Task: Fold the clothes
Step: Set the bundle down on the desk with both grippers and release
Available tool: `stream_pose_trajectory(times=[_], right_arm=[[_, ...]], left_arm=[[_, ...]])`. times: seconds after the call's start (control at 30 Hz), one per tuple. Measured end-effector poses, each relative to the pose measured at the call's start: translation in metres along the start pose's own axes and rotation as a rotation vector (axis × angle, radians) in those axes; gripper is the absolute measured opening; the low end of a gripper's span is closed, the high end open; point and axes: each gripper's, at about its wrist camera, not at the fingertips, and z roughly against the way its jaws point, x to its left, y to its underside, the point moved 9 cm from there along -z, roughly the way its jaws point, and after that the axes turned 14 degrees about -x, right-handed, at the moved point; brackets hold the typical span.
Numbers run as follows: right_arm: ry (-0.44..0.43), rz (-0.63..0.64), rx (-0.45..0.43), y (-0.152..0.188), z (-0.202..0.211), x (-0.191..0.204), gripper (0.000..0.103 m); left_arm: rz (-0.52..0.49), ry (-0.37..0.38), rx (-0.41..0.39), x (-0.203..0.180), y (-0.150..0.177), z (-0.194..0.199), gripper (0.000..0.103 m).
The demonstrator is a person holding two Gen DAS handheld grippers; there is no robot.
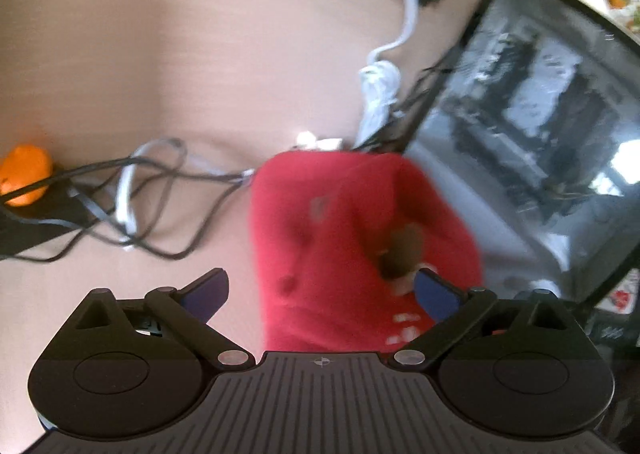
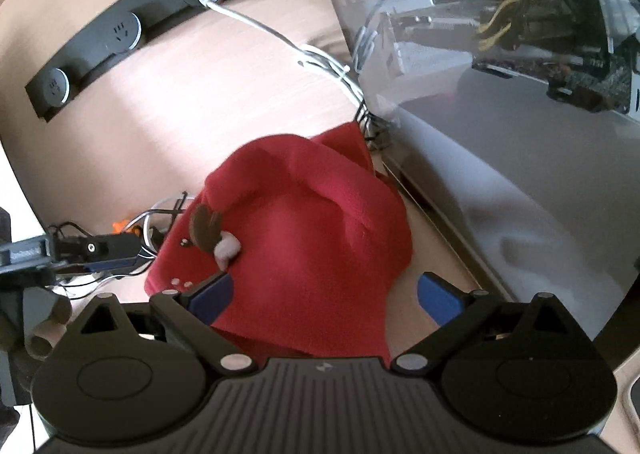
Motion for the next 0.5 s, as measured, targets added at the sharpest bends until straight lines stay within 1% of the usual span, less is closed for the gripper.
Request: stream_pose_trajectory(times=[0.03,0.1,0.13,0.17,0.2,0.27,0.3,0.33,0.37,0.4,0.43,0.5], right_arm=[[0.013,-0.007,0.003,0.001,-0.003,-0.001,0.099],[0.019,-0.030,0.003,0.001,-0.011,-0.002,0.099],[0.019,-0.042,0.004,0.002,-0.014,-0.002,0.099],[0.020,-0.054,0.005,0.002,-0.017,-0.002,0.098],[0.016,-0.065,0.010,0.003,-0.021,-0.003,0.097],[0.006,-0.088,0.023,0.005,-0.028,-0.004,0.091],[-0.001,-0.090,0.028,0.005,-0.031,-0.003,0.085],[-0.010,-0.091,0.034,0.004,-0.033,-0.002,0.082],[-0.020,-0.083,0.033,0.003,-0.035,0.001,0.082],[-0.030,-0.073,0.031,0.002,-0.037,0.004,0.082],[-0.040,-0.063,0.030,0.000,-0.039,0.008,0.082],[-0.052,-0.029,0.040,0.001,-0.044,0.015,0.081]], left_arm=[[0.000,0.017,0.003,-0.004,0.001,-0.004,0.101],[-0.002,0.001,0.021,-0.001,0.006,-0.019,0.100],[0.008,-0.010,0.032,0.002,0.010,-0.027,0.094],[0.034,-0.017,0.053,0.007,0.015,-0.035,0.085],[0.070,-0.024,0.079,0.012,0.022,-0.042,0.070],[0.132,-0.026,0.118,0.018,0.032,-0.051,0.069],[0.154,-0.012,0.120,0.018,0.034,-0.050,0.069],[0.165,0.008,0.122,0.016,0.034,-0.046,0.065],[0.168,0.033,0.124,0.013,0.033,-0.040,0.061],[0.171,0.064,0.130,0.008,0.032,-0.032,0.055],[0.159,0.084,0.136,0.002,0.031,-0.024,0.052],[0.104,0.090,0.149,-0.006,0.033,-0.012,0.052]])
